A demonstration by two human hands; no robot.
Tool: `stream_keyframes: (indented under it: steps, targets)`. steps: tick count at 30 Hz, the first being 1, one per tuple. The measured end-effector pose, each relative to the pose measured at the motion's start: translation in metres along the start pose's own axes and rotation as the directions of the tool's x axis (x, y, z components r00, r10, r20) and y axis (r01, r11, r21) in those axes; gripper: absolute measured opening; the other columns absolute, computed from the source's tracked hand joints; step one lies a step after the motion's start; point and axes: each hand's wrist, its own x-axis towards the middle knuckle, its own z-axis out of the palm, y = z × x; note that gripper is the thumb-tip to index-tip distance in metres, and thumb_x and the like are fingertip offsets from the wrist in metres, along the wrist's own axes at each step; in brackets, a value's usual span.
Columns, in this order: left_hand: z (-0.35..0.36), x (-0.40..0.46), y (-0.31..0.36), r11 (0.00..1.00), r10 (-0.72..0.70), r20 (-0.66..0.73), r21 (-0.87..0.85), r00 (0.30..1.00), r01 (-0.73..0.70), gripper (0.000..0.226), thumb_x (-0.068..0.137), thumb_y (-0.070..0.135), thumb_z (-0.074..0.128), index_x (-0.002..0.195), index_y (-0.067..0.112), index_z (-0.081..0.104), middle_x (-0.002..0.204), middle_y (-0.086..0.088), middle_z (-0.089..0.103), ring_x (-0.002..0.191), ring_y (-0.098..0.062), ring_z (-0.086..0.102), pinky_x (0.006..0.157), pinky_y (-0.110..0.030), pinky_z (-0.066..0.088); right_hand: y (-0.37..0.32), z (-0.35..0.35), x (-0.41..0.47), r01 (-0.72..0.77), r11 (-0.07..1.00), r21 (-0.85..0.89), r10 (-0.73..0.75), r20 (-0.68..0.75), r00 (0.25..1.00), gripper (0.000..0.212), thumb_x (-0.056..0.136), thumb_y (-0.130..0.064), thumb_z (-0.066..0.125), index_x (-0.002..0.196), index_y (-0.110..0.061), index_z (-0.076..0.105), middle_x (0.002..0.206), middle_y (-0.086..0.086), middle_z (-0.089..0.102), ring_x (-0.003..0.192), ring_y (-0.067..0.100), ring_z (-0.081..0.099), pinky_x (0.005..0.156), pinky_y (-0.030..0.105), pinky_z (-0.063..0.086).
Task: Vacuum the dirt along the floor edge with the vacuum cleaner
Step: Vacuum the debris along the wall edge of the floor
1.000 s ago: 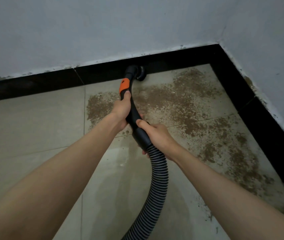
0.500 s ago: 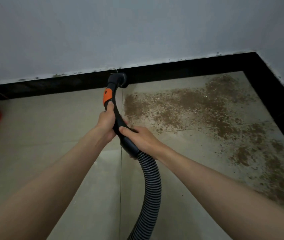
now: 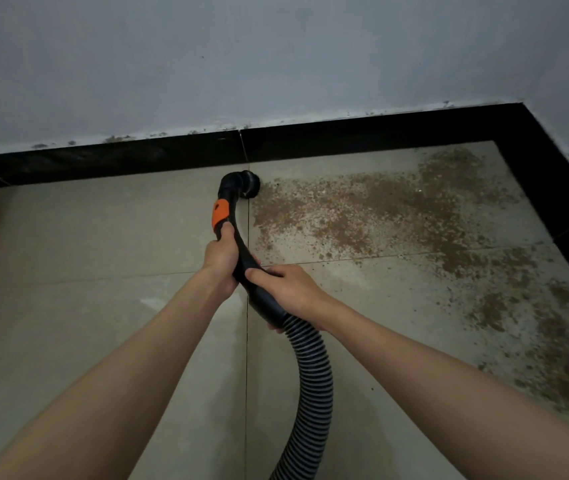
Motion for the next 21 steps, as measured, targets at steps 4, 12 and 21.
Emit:
stream_keyframes:
  steps: [4,12,21]
  targets:
    - [0.004,-0.002,-0.001,0.999,-0.002,-0.008,0.034,1.0,0.002,0.045,0.101,0.039,0.037,0.119,-0.002,0.045,0.073,-0.01,0.051,0.06,-0.024,0.052,0.065,-0.037,0.05,0.003,-0.004,-0.001,-0.001,1.0,0.01,0.001,-0.02,1.0,0.032,0.089,-0.048,0.061,0.077,-0.019,0.063,0.083,0.006,0.066,0.076,0.026,0.064,0.079,0.046,0.055]
    - [0.011,0.002,-0.002,0.995,0.014,-0.045,0.095,0.999,-0.01,0.049,0.101,0.04,0.036,0.126,-0.002,0.044,0.079,-0.008,0.052,0.066,-0.022,0.052,0.073,-0.038,0.049,0.006,-0.01,-0.003,-0.015,0.999,0.048,0.015,-0.016,1.0,0.032,0.087,-0.05,0.063,0.074,-0.021,0.062,0.08,0.005,0.065,0.072,0.025,0.063,0.072,0.041,0.053]
    - [0.022,0.001,-0.008,0.982,0.05,-0.06,0.184,0.997,-0.039,0.042,0.101,0.041,0.035,0.107,0.001,0.047,0.082,-0.011,0.056,0.071,-0.024,0.055,0.068,-0.036,0.05,0.013,-0.017,-0.008,-0.029,0.997,0.073,0.031,-0.027,0.999,0.035,0.086,-0.05,0.063,0.075,-0.017,0.061,0.079,0.007,0.065,0.074,0.028,0.064,0.075,0.045,0.053]
